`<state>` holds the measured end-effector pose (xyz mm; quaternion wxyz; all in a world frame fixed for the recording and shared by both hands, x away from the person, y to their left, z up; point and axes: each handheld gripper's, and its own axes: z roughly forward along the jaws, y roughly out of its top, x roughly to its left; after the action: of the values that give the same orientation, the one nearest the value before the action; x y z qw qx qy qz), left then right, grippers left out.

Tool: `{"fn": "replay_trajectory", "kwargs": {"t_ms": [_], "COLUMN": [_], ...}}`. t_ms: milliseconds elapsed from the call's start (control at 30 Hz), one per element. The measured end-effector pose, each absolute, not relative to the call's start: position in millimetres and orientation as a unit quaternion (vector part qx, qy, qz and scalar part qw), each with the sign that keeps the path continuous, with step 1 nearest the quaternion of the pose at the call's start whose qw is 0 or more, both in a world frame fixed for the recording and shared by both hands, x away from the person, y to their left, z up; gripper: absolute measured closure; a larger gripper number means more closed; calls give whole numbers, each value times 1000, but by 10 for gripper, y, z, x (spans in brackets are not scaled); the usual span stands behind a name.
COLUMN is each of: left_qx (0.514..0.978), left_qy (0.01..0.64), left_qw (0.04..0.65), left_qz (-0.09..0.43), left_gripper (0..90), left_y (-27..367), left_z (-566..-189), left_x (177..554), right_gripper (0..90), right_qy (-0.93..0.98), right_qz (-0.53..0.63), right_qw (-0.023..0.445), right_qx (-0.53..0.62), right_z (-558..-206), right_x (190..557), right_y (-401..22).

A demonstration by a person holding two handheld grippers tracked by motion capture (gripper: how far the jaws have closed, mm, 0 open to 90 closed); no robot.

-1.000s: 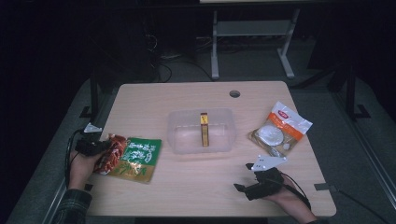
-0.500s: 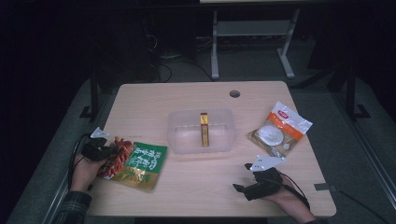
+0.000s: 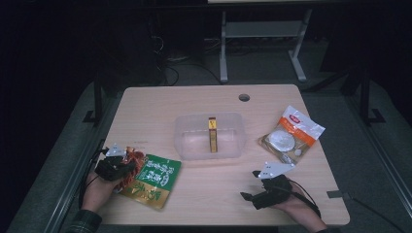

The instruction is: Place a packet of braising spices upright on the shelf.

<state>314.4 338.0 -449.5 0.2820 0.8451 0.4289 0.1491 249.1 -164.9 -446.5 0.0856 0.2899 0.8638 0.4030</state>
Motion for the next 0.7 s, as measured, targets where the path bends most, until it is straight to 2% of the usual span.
{"fn": "replay_trajectory", "kwargs": {"t_ms": [100, 200, 233, 400, 500, 567, 700], "left_qx": [840, 834, 832, 825, 828, 827, 826], "left_qy": [440, 450, 453, 466, 464, 465, 466], "left_qw": [273, 265, 264, 263, 258, 262, 268], "left_qz": [163, 178, 181, 179, 177, 176, 170], "left_gripper": [900, 900, 900, 900, 900, 900, 900], "left_y": [3481, 3587, 3620, 3707, 3700, 3698, 3721], "left_z": [-4491, -4488, -4488, -4508, -4509, -4517, -4523], "left_x": [3170, 3178, 3180, 3185, 3183, 3180, 3186], "right_gripper": [152, 263, 321, 736, 888, 897, 898], "right_qy": [864, 865, 866, 874, 879, 883, 884], "right_qz": [419, 436, 437, 446, 446, 443, 442], "right_qw": [79, 71, 70, 67, 58, 55, 41], "right_qx": [267, 238, 232, 181, 157, 145, 146], "right_z": [-4407, -4355, -4341, -4302, -4321, -4374, -4452], "right_x": [2513, 2539, 2545, 2588, 2663, 2770, 2851], "right_y": [-1461, -1198, -1098, -553, -229, 52, 306]}}
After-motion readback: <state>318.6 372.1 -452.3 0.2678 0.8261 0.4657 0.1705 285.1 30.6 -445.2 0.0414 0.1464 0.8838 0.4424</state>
